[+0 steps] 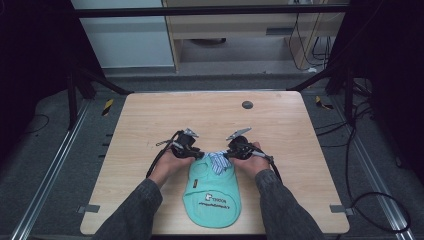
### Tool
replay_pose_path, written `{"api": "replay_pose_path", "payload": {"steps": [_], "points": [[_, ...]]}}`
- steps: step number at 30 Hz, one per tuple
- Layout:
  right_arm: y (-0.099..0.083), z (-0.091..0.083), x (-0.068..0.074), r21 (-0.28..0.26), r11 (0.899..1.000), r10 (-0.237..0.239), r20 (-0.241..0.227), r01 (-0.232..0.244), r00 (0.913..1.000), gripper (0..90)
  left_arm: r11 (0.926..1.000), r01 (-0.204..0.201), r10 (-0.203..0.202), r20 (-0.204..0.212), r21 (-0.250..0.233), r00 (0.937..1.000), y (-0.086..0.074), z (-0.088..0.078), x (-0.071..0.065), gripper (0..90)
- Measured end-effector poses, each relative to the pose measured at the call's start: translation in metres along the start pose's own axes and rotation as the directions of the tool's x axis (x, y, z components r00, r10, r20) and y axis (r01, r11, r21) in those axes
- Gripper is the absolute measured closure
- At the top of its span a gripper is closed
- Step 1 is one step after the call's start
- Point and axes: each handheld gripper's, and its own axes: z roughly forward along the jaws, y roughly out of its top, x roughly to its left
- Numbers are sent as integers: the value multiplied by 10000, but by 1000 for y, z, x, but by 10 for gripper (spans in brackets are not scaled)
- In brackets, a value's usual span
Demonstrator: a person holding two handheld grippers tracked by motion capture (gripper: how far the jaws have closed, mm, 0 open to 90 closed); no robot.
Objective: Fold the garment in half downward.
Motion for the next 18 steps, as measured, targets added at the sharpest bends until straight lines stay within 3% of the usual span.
{"api": "replay_pose_path", "payload": {"steps": [6,7,18], "points": [[3,-2,3,146,9994,-313,-134,315,9994,836,10000,85,-85,203,13,9998,-1,-2,-1,838],[4,-3,3,119,9992,-390,-116,391,9992,837,9999,-110,109,119,62,9999,0,-5,-1,841],[13,-29,10,-390,9957,-842,-36,840,9964,836,9966,-720,716,-95,-403,9974,12,-27,-10,846]]}}
